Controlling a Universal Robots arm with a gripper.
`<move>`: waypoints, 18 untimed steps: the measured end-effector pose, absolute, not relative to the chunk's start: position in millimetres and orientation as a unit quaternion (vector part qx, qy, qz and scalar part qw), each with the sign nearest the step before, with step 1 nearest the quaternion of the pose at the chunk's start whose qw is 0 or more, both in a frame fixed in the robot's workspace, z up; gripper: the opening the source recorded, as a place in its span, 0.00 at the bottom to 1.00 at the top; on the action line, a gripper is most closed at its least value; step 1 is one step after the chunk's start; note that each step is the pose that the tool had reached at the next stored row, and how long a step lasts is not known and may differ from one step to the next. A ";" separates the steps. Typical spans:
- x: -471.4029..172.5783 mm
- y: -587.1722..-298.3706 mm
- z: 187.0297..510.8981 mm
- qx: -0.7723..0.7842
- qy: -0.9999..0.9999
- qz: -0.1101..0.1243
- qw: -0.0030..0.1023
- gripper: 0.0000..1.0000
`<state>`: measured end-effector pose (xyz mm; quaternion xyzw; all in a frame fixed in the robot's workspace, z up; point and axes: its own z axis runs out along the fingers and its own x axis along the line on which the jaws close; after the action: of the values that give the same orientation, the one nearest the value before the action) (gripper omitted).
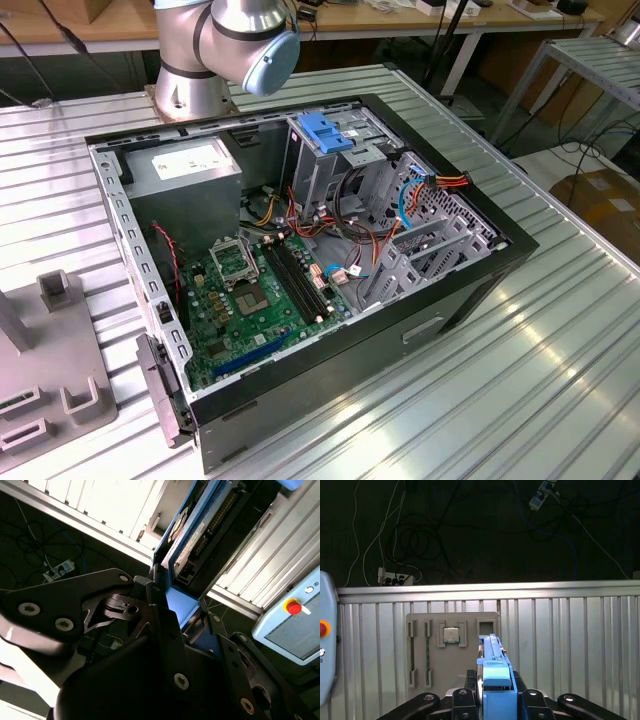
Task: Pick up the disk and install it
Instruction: 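Pick up the disk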
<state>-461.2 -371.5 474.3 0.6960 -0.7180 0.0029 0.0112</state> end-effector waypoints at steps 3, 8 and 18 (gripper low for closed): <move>-461.2 -371.5 478.4 0.696 -0.718 0.003 0.011 0.37; -461.2 -371.5 484.8 0.696 -0.718 0.003 0.011 0.37; -458.9 -371.5 485.3 0.696 -0.718 0.003 0.011 0.37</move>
<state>-458.9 -371.5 485.3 0.6960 -0.7180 0.0029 0.0112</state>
